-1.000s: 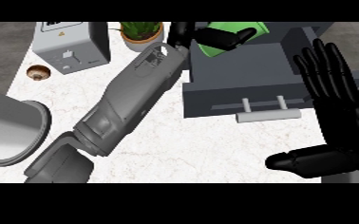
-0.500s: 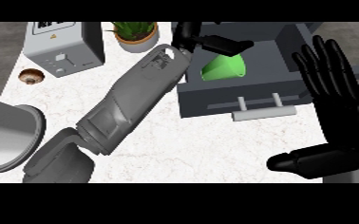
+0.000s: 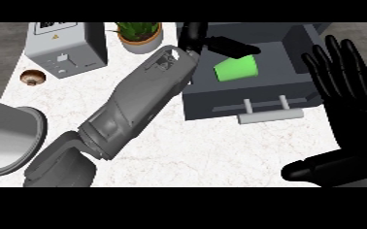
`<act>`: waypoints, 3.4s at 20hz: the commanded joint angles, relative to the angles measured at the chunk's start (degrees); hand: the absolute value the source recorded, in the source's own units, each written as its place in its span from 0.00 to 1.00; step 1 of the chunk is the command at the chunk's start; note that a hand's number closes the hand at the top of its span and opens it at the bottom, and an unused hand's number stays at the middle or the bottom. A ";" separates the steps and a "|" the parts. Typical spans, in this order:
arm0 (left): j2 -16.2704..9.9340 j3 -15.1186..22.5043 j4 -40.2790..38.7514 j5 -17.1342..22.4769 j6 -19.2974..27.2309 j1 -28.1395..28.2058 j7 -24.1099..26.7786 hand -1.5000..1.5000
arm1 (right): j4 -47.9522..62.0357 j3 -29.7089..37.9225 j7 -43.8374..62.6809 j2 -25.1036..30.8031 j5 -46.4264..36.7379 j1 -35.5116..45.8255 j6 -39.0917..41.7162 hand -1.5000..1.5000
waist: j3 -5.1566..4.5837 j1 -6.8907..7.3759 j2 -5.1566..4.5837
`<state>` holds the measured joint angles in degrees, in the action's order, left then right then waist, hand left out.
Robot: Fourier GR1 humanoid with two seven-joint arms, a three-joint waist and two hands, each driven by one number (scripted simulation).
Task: Pick up the cup, place it into the drawer and close the drawer
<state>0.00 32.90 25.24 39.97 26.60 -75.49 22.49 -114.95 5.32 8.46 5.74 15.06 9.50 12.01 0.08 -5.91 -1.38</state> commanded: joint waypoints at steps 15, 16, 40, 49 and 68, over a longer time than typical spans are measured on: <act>-8.51 -8.02 18.81 6.44 -4.11 13.06 2.19 0.00 | -7.75 1.24 2.09 9.58 -0.67 -8.20 10.03 1.00 | -0.12 6.95 2.08; -8.72 -7.89 21.72 6.22 -2.15 15.09 2.22 0.00 | -5.36 0.42 0.62 9.10 -3.48 -6.14 9.54 1.00 | -0.12 7.75 2.08; -31.33 -15.43 60.64 8.82 -11.15 56.03 -3.97 0.00 | 13.78 -15.60 -18.65 15.41 -48.31 -5.20 4.21 1.00 | -0.03 7.27 1.31; -32.58 -22.50 59.28 8.94 -20.39 63.38 -3.19 0.00 | 38.87 -15.87 -23.44 10.45 -56.08 6.93 -3.14 0.00 | -0.06 6.61 1.23; -34.07 -33.32 55.56 8.99 -35.27 68.76 -3.00 0.00 | 86.65 -6.97 -35.81 5.37 -60.31 35.42 -10.30 0.00 | -0.02 7.71 0.78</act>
<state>-32.13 2.69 83.02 47.60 -5.25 -5.70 20.66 -37.19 -3.65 -25.73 12.03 -45.63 38.31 1.14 -0.10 1.50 -0.18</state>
